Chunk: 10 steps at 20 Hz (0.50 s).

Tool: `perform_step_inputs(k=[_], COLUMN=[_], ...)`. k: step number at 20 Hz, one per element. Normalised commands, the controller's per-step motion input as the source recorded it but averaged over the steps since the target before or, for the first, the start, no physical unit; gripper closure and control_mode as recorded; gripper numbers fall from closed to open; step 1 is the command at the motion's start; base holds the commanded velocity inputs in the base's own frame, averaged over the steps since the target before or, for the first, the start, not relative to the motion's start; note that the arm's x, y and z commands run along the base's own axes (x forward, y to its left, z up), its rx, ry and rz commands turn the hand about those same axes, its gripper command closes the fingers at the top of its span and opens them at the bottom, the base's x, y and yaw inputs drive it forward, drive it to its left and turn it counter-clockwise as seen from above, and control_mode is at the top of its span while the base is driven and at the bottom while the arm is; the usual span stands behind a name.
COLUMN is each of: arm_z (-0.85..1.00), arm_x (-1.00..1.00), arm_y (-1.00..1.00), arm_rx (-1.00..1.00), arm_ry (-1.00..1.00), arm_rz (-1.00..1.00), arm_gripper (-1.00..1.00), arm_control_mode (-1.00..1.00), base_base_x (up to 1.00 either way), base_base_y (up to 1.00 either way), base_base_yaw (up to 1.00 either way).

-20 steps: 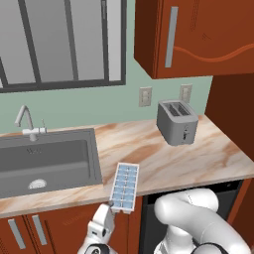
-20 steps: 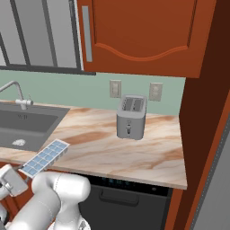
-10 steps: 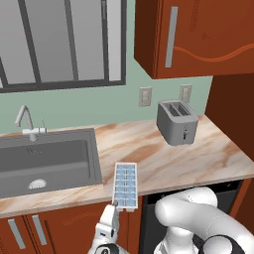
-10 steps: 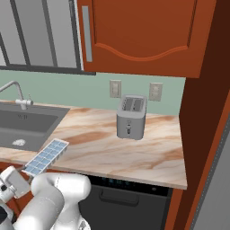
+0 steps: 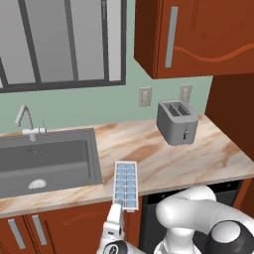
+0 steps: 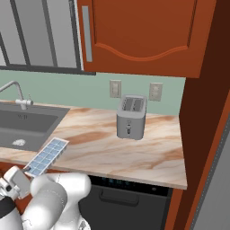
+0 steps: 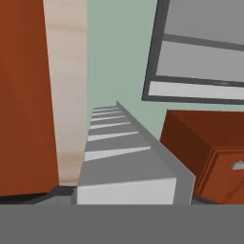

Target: The ice cube tray has been filled with water. Take the tray and place it in the freezer to make ice. Close the freezer door after placing the tray.

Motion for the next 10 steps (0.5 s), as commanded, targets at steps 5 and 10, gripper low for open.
perform_step_inputs(k=[5,10], arm_z=[0.0,0.16], arm_x=[0.0,-0.19], arm_y=[0.0,0.02], arm_rx=[0.0,0.0], arm_ry=[0.0,-0.01], arm_rz=[0.0,0.0], arm_gripper=[1.0,1.0], arm_control_mode=[-1.0,-1.0], base_base_x=[0.0,0.0], base_base_y=[0.0,0.0], base_base_yaw=[0.0,0.0])
